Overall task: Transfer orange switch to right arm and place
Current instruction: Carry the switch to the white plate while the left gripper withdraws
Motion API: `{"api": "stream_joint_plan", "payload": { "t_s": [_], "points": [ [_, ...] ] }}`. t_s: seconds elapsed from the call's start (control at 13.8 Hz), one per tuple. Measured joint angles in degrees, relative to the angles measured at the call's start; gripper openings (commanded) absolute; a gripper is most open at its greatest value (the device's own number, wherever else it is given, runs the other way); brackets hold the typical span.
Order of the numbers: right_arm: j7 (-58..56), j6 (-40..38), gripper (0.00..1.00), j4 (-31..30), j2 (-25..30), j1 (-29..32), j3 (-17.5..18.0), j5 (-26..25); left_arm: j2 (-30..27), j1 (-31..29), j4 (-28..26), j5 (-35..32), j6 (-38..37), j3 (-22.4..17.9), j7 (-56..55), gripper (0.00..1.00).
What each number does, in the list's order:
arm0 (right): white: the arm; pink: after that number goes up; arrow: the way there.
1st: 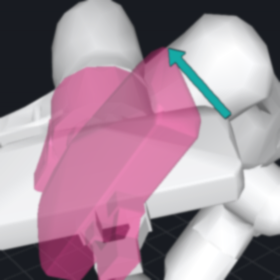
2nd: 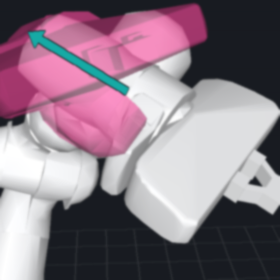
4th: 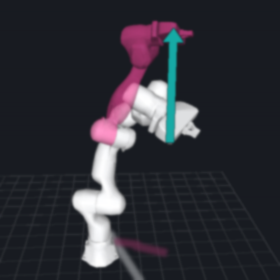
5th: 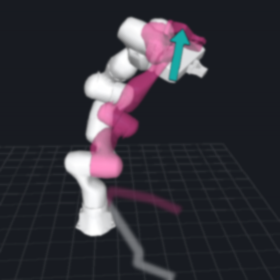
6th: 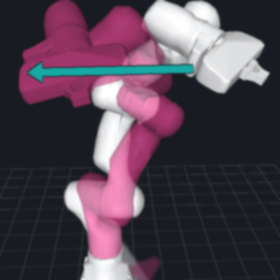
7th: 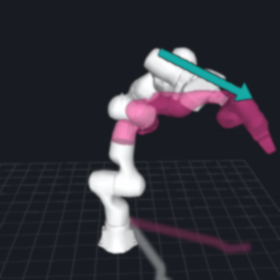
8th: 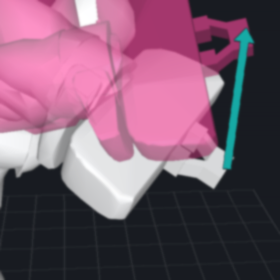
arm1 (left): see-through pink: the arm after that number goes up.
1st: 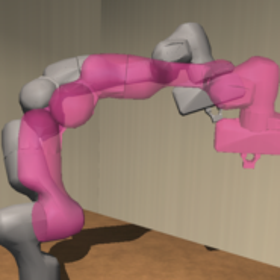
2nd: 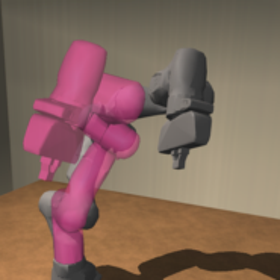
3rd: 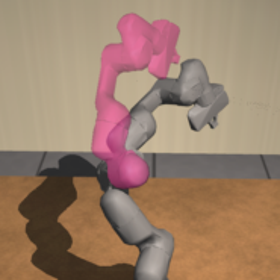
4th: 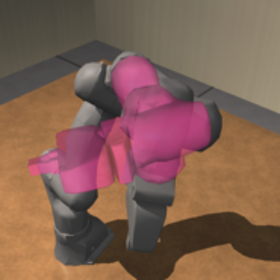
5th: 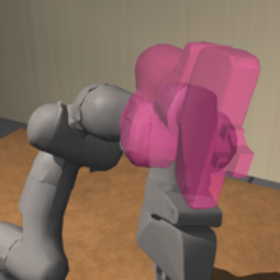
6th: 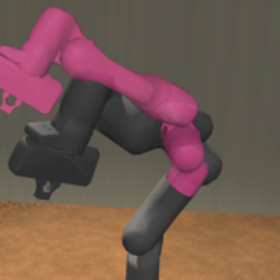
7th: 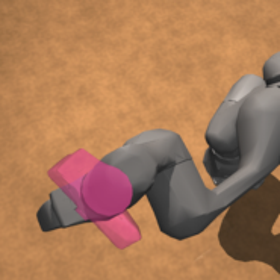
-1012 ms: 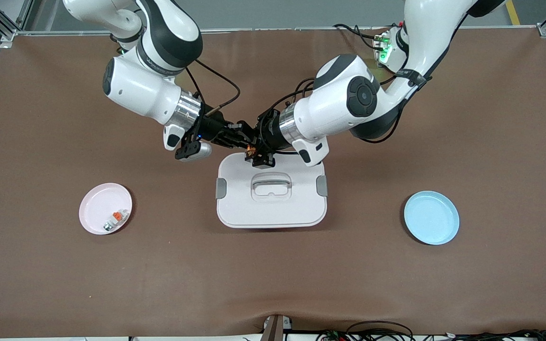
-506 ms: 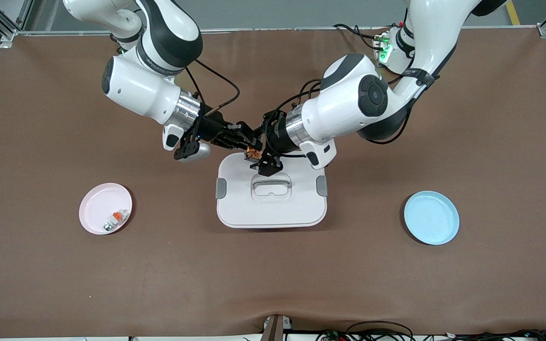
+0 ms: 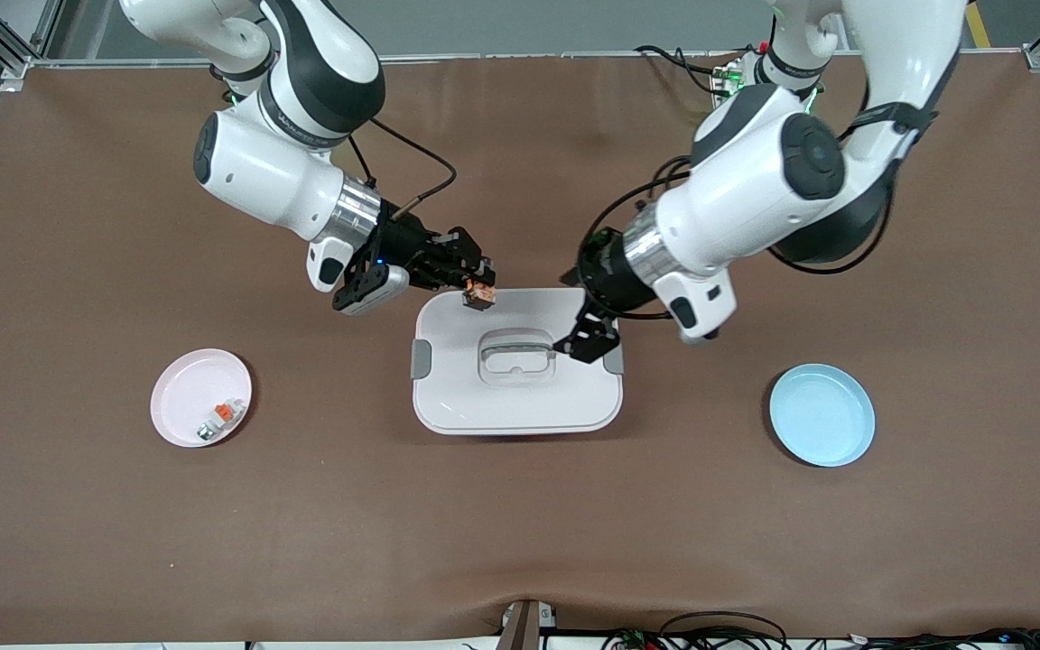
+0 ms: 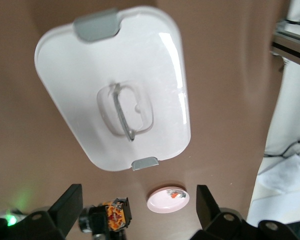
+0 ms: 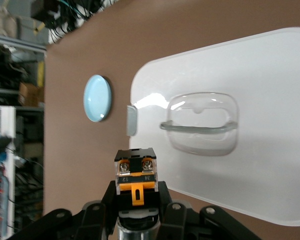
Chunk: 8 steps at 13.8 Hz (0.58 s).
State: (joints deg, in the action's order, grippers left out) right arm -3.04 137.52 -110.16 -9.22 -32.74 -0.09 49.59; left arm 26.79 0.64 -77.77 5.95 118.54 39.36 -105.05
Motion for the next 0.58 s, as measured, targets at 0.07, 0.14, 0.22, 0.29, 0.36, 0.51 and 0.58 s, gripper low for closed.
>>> {"api": "stream_joint_plan", "payload": {
  "t_s": [0.07, 0.14, 0.22, 0.29, 0.36, 0.51, 0.58],
  "points": [
    [-0.3, -2.3, 0.00, 0.1, 0.0, 0.8, -0.1, -3.8, -1.3, -1.1, 0.0, -0.2, -2.1, -0.1, 4.6, 1.00],
    [-0.8, -4.8, 0.00, 0.3, 0.0, 1.9, -0.3, -8.0, -2.2, -2.9, 0.0, -0.5, -4.3, -0.1, 9.1, 1.00],
    [-1.3, -7.4, 0.00, 0.8, 0.0, 3.0, -0.4, -12.5, -2.9, -5.2, 0.0, -0.5, -6.6, -0.1, 14.6, 1.00],
    [-2.5, -10.1, 0.00, 1.6, 0.0, 4.1, -0.4, -17.4, -3.5, -7.8, 0.0, -0.6, -9.4, -0.1, 21.3, 1.00],
    [-5.0, -12.8, 0.00, 2.7, 0.1, 5.1, -0.5, -21.5, -4.1, -10.4, 0.0, -0.6, -12.1, -0.1, 27.9, 1.00],
    [-13.4, -17.6, 0.00, 4.5, 0.2, 7.2, -0.5, -26.0, -5.3, -14.2, 0.0, -1.2, -15.4, -0.2, 37.4, 1.00],
    [-18.9, -19.4, 0.00, 4.8, 0.2, 8.5, -0.6, -26.7, -5.8, -15.7, 0.0, -2.4, -15.8, -0.2, 39.4, 1.00]
  ]
}}
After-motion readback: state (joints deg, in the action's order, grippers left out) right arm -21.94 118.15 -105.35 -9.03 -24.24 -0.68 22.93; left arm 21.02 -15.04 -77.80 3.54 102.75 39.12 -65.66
